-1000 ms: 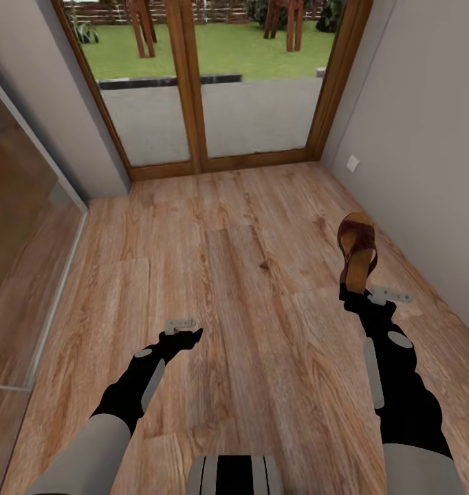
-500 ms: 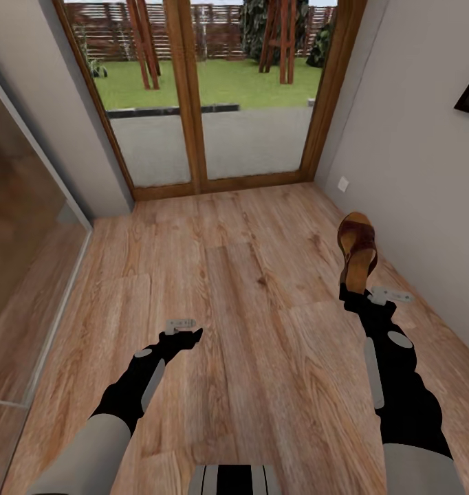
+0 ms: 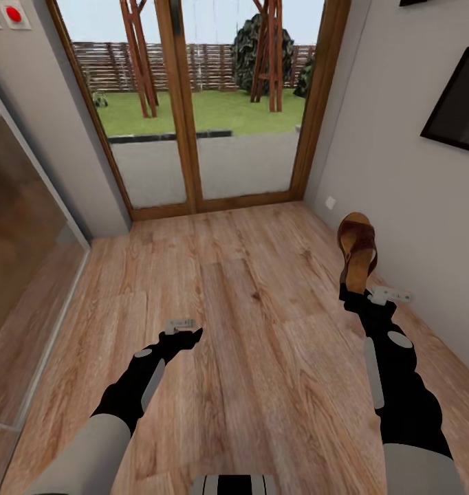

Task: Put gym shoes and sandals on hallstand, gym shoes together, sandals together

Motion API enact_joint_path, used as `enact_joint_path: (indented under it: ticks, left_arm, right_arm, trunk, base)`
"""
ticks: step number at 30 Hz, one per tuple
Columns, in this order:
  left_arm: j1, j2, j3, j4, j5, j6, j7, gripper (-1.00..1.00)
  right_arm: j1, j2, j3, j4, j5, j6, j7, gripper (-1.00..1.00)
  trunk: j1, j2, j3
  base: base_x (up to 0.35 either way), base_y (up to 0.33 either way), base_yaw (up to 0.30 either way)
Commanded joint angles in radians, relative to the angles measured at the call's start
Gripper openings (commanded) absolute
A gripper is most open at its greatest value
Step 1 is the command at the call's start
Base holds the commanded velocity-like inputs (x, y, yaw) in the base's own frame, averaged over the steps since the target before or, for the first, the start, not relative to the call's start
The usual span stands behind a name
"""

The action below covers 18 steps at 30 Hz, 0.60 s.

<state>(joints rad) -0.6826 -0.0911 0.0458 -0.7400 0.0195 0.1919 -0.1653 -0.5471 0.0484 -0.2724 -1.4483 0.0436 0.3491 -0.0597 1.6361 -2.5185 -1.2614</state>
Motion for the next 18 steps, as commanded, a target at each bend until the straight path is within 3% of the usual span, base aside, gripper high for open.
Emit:
enact_joint_path:
  ticks: [1, 18]
  left_arm:
    - [0.0, -0.001, 0.005, -0.002, 0.002, 0.007, -0.006, 1.0]
    - [0.0, -0.001, 0.005, -0.001, 0.002, 0.007, -0.006, 1.0]
  right_arm:
    - [-0.001, 0.001, -0.001, -0.001, 0.001, 0.006, -0.002, -1.0]
    - [-0.001, 0.001, -0.001, -0.001, 0.0, 0.006, -0.002, -1.0]
  trunk:
    - [-0.001, 0.0, 0.005]
    - [-0.008, 0.004, 0.098]
  base:
    - [0.0, 0.0, -0.079]
    - [0.0, 0.0, -0.087]
